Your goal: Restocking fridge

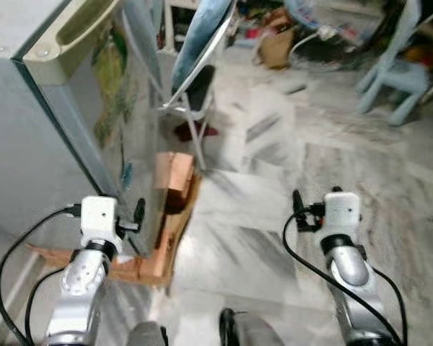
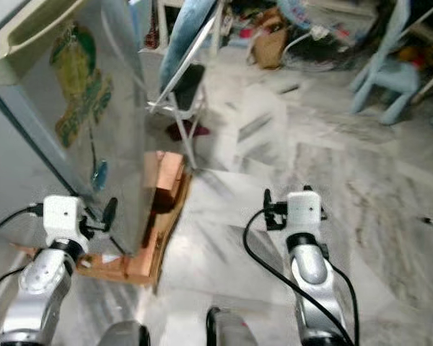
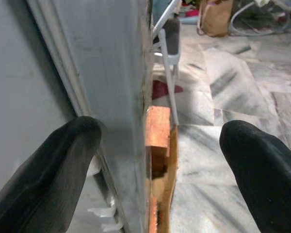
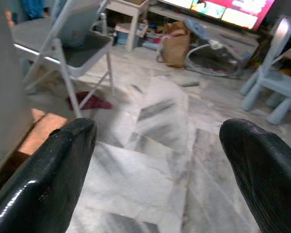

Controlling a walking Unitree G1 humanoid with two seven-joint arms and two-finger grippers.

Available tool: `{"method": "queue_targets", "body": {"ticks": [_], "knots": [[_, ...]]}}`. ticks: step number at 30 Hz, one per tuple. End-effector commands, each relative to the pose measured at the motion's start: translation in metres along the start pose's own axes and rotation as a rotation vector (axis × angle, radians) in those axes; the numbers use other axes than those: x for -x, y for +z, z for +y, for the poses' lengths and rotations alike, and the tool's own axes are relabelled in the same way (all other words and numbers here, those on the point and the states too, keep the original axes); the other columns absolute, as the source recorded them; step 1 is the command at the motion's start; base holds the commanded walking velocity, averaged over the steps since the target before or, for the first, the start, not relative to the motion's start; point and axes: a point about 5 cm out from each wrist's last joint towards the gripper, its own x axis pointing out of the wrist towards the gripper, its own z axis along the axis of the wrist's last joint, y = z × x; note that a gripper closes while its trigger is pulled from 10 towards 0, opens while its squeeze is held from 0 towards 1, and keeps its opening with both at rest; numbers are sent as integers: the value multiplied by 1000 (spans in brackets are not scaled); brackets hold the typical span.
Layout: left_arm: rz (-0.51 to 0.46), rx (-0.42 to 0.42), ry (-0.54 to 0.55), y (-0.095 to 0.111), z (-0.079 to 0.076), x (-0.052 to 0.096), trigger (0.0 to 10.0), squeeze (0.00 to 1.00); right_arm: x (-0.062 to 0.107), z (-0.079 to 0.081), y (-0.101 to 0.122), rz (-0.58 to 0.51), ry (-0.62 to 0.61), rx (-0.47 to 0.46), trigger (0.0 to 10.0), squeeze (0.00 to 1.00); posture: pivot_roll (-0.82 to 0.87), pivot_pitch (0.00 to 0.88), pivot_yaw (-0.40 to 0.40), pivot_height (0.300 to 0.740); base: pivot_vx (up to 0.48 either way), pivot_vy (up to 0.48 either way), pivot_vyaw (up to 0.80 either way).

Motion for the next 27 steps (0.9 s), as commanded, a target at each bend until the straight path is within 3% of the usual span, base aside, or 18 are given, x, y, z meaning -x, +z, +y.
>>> {"method": "queue_targets", "body": {"ticks": [1,7,12,17,19,22,23,27], "knots": [[10,19,-28,0,-3,-2,10000,0,3,-3,-1,8,-6,2,10000,0,29,164,-43,740,0,0,0],[-3,-34,18,5,5,-12,10000,0,4,-1,-2,14,-2,2,10000,0,24,164,-42,740,0,0,0],[-12,-9,-6,9,4,-19,10000,0,5,-2,-3,19,-4,2,10000,0,20,166,-49,740,0,0,0],[-32,-34,5,17,7,-34,10000,0,9,-5,-6,36,-4,12,10000,0,18,167,-59,740,0,0,0],[-43,-41,11,22,9,-44,10000,0,16,-11,-11,57,-6,23,10000,0,14,166,-69,740,0,0,0],[-47,-49,14,23,9,-46,10000,0,18,-13,-12,63,-6,26,10000,0,14,166,-69,740,0,0,0],[-62,-53,22,31,11,-57,10000,0,26,-20,-17,88,-11,38,10000,0,7,166,-76,740,0,0,0],[-84,-85,37,43,11,-71,10000,0,42,-31,-27,136,-10,67,10000,0,3,166,-84,740,0,0,0]]}}
